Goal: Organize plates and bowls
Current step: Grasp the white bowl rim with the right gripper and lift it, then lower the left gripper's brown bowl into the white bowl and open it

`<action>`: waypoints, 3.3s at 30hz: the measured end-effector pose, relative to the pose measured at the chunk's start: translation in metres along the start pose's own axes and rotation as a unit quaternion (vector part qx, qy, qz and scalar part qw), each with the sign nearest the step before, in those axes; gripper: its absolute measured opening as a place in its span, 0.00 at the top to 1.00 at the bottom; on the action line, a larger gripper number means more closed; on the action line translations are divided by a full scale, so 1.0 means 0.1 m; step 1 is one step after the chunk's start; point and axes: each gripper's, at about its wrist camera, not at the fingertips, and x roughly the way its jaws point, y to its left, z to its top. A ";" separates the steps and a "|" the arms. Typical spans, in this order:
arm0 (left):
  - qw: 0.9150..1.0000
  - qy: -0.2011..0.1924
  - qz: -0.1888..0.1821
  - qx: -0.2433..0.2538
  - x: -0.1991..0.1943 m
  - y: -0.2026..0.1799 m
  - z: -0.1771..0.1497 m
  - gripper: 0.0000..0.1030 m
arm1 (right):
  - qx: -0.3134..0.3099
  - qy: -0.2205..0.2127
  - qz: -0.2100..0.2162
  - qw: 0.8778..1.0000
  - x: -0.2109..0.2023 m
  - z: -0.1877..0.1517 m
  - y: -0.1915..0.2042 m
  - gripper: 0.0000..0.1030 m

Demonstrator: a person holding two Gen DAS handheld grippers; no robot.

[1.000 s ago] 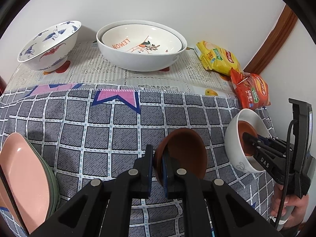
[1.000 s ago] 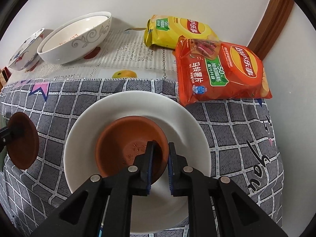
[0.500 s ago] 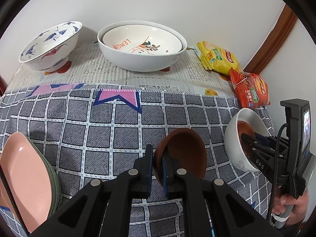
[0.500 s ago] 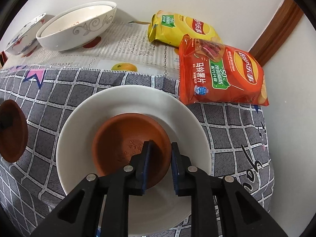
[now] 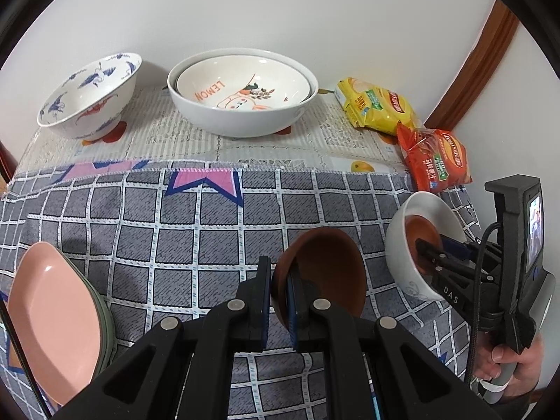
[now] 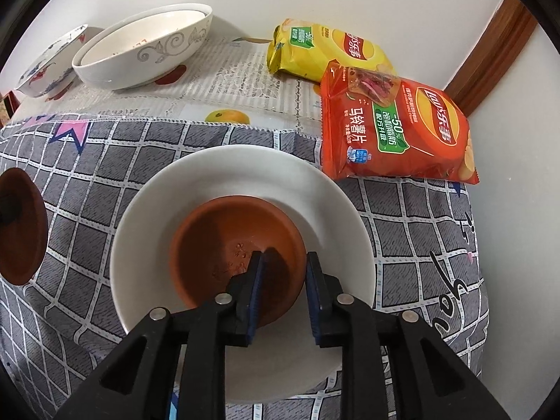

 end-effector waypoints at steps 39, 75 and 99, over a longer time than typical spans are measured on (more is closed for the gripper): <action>0.997 0.021 -0.069 0.042 0.50 -1.22 0.19 0.92 | 0.125 -0.087 0.077 0.985 -0.80 -0.90 -1.11 0.67; 0.997 0.025 -0.072 0.033 0.76 -1.22 0.17 0.91 | 0.144 -0.079 0.098 0.982 -0.73 -0.98 -1.10 0.66; 0.995 0.040 -0.067 0.061 0.70 -1.30 0.12 0.82 | 0.135 -0.071 0.101 0.983 -0.69 -0.93 -0.99 0.65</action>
